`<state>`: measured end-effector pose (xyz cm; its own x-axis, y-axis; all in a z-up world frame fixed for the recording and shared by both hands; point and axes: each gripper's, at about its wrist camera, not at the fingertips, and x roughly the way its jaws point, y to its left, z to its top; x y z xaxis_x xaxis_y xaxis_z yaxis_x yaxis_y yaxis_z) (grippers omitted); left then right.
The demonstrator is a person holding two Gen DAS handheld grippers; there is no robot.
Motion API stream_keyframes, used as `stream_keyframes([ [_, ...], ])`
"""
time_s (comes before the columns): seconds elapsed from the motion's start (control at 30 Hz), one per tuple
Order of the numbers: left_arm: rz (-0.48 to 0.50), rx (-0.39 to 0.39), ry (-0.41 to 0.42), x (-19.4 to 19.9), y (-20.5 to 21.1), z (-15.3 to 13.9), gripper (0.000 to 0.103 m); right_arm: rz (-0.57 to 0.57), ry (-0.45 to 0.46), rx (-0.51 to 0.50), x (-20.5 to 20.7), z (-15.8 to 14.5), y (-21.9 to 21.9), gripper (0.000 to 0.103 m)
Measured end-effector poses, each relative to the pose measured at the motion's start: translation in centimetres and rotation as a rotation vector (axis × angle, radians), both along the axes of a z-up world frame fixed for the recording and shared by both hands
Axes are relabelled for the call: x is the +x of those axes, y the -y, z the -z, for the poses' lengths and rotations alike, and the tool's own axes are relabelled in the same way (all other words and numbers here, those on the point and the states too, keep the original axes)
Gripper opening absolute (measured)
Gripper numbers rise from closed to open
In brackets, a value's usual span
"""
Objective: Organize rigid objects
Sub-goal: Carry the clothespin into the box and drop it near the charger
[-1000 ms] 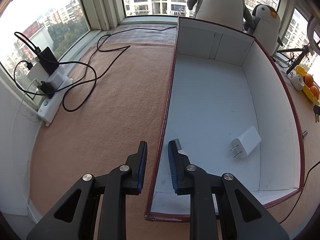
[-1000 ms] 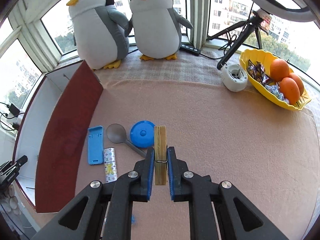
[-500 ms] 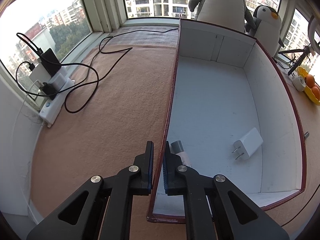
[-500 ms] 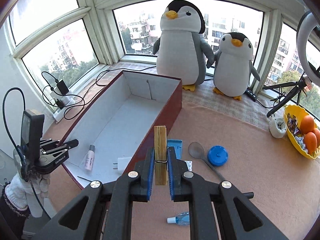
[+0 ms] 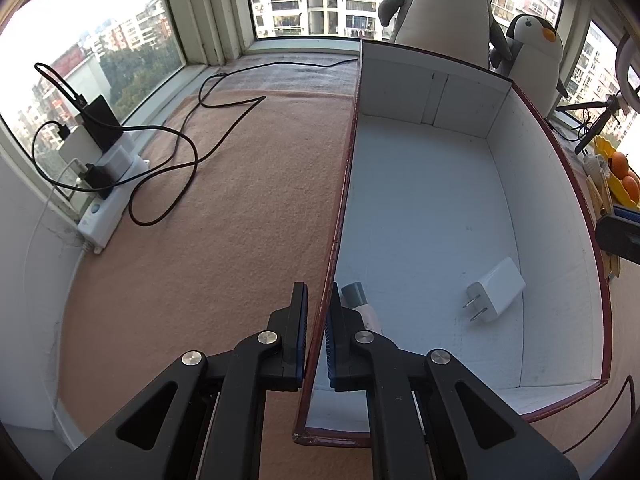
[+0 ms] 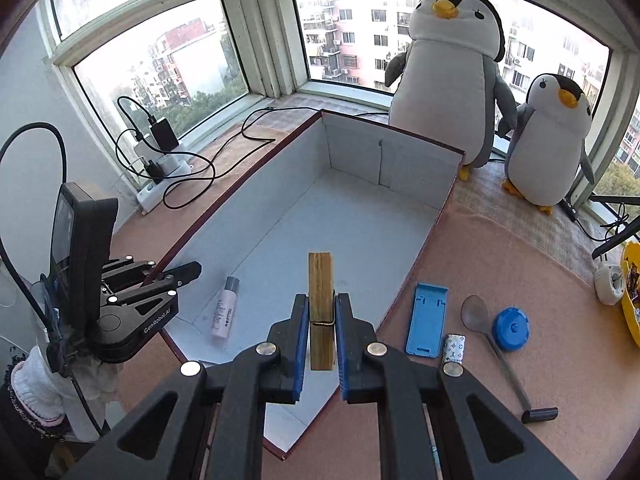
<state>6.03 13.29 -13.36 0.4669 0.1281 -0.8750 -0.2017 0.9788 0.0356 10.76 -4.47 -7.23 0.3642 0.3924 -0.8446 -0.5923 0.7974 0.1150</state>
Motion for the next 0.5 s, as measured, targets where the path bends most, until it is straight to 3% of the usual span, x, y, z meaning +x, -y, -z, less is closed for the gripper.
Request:
stream_keyframes([
  [0.5,-0.001,0.001,0.0,0.1,0.1,0.0,0.007,-0.05,-0.023,-0.05,0.3,2.0,-2.5,0.011],
])
